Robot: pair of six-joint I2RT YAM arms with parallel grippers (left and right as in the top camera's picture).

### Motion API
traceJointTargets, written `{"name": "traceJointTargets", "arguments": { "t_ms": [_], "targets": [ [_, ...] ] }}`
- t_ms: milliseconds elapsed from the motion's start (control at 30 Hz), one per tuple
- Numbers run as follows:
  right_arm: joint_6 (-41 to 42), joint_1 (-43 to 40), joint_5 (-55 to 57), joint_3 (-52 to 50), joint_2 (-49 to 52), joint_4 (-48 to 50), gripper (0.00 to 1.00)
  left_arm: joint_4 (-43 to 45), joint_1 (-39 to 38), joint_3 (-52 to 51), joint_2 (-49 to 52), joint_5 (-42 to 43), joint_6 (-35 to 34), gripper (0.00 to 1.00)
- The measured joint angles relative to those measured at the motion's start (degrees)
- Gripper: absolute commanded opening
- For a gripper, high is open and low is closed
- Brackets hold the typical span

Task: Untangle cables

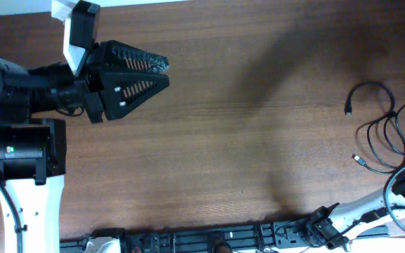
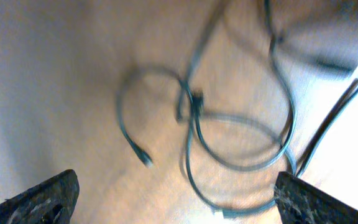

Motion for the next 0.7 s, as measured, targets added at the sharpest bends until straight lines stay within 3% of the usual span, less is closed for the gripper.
{"name": "traceJointTargets", "arguments": {
  "t_ms": [233,433,500,700],
  "targets": [
    [1.8,3.3,4.0,-16.1,0.0,1.6,0.99,0.0,0.0,0.0,0.0,0.0,0.1,0.52],
    [1.8,3.8,8.3,-22.0,0.0,1.5,1.0,0.0,0.0,0.0,0.0,0.2,0.1,0.54],
    [1.8,4.0,8.8,-23.3,0.0,1.3,0.94,0.0,0.0,0.0,0.0,0.2,0.1,0.54],
    [-3.2,5.7,9.7,-26.6,0.0,4.5,0.92,0.0,0.0,0.0,0.0,0.6,0.1,0.56]
  ]
}}
